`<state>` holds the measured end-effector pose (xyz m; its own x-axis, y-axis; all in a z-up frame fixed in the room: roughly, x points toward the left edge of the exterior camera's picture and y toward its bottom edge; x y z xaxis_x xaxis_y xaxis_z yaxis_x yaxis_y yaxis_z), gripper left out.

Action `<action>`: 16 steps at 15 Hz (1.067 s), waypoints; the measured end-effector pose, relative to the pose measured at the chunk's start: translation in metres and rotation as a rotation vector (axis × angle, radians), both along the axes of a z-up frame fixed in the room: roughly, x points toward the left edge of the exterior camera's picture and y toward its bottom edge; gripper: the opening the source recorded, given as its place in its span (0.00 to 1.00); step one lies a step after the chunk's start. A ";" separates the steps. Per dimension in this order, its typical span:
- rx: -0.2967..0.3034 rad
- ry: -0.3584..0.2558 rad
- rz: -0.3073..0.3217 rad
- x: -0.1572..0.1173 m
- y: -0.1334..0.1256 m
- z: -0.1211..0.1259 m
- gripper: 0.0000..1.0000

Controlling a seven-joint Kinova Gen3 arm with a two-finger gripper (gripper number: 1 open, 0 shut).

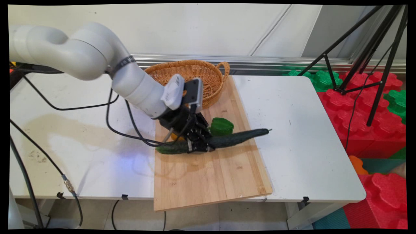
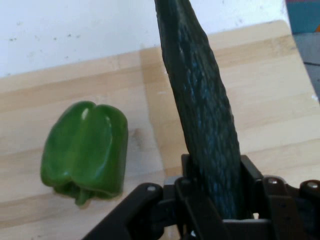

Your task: Place the picked object in the vegetable basket

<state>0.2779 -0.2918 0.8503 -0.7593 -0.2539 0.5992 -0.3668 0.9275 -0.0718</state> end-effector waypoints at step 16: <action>-0.056 0.132 0.052 0.088 0.006 0.093 0.00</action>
